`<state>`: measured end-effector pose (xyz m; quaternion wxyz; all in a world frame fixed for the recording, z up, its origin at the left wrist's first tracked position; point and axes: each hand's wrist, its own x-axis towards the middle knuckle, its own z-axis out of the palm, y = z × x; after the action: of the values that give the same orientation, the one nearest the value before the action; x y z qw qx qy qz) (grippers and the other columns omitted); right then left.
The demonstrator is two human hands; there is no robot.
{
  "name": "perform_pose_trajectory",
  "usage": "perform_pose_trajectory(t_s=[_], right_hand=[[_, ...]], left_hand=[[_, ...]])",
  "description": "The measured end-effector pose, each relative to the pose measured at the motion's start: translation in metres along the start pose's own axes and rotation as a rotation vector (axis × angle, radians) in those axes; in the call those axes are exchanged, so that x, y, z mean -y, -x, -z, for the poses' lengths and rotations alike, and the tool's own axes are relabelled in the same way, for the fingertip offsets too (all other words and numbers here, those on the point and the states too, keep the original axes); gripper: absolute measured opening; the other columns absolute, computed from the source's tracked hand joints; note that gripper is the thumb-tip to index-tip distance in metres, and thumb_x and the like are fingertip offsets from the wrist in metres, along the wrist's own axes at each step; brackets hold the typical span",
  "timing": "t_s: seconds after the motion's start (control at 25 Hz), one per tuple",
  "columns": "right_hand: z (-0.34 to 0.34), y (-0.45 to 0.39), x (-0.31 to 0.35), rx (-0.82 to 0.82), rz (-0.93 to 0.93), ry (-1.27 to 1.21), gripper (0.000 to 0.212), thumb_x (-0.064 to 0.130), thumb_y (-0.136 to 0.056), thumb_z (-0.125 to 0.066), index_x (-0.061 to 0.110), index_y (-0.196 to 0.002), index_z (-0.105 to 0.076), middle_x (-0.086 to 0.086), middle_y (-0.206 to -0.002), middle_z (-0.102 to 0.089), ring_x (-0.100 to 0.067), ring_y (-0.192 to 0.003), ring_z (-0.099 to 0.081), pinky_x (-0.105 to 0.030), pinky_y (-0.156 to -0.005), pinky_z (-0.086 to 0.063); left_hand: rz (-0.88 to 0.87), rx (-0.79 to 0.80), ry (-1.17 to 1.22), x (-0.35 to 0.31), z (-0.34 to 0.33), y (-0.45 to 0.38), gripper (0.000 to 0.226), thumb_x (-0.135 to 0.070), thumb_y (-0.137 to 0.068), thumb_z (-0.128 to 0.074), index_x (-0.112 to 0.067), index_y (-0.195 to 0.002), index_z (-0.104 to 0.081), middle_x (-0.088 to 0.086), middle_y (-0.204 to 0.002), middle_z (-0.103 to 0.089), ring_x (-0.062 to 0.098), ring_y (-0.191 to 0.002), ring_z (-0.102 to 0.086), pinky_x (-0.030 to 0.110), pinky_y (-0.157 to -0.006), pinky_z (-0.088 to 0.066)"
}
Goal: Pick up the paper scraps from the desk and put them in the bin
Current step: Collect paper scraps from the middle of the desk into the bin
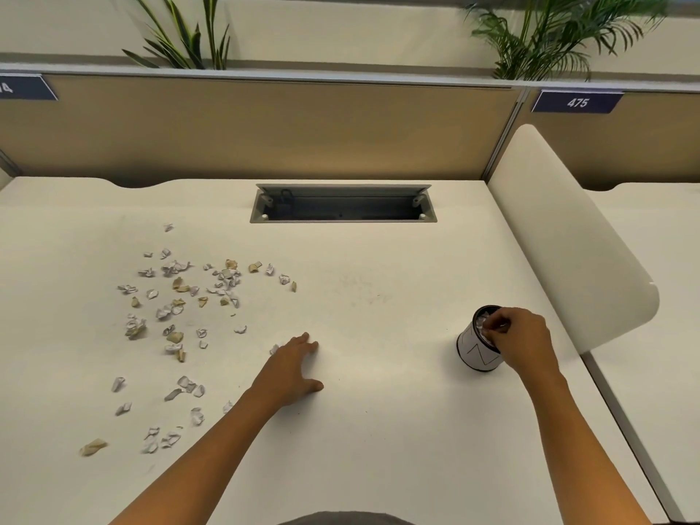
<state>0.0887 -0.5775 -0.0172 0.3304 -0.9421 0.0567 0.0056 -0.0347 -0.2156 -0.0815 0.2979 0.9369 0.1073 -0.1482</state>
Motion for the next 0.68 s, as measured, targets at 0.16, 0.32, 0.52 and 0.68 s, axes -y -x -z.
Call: perform_pose_trajectory(t_s=[0.16, 0.32, 0.52, 0.68], right_hand=[[-0.004, -0.004, 0.003, -0.011, 0.015, 0.095, 0.024, -0.002, -0.079, -0.069, 0.021, -0.074, -0.073, -0.006, -0.085, -0.072, -0.024, -0.076, -0.063, -0.027, -0.069, -0.048], [0.000, -0.003, 0.003, 0.004, -0.020, 0.042, 0.018, 0.003, -0.081, -0.069, 0.019, -0.082, -0.075, -0.006, -0.085, -0.072, -0.023, -0.077, -0.064, -0.026, -0.068, -0.046], [0.015, 0.005, 0.011, -0.238, -0.026, -0.192, 0.014, 0.008, -0.087, -0.066, 0.020, -0.088, -0.073, 0.004, -0.080, -0.071, -0.010, -0.077, -0.068, -0.012, -0.065, -0.047], [0.003, 0.015, 0.036, -0.270, 0.012, -0.355, 0.013, 0.012, -0.088, -0.066, 0.023, -0.090, -0.072, 0.011, -0.081, -0.072, 0.003, -0.074, -0.068, -0.003, -0.065, -0.047]], left_hand=[[-0.019, 0.017, 0.003, 0.005, 0.002, 0.000, 0.083, -0.037, -0.078, -0.076, -0.026, -0.149, -0.034, -0.009, -0.161, -0.017, 0.007, -0.148, -0.017, 0.030, -0.120, -0.009], [-0.049, 0.049, -0.021, 0.009, 0.007, -0.002, 0.083, -0.036, -0.080, -0.074, -0.026, -0.150, -0.031, -0.010, -0.161, -0.016, 0.007, -0.148, -0.016, 0.028, -0.121, -0.011], [-0.082, 0.077, -0.037, 0.019, 0.012, -0.003, 0.076, -0.032, -0.085, -0.069, -0.027, -0.150, -0.031, -0.013, -0.161, -0.016, 0.010, -0.148, -0.018, 0.029, -0.120, -0.017], [-0.131, 0.071, -0.041, 0.025, 0.014, -0.005, 0.069, -0.028, -0.089, -0.066, -0.026, -0.149, -0.033, -0.012, -0.160, -0.019, 0.010, -0.147, -0.023, 0.027, -0.118, -0.021]])
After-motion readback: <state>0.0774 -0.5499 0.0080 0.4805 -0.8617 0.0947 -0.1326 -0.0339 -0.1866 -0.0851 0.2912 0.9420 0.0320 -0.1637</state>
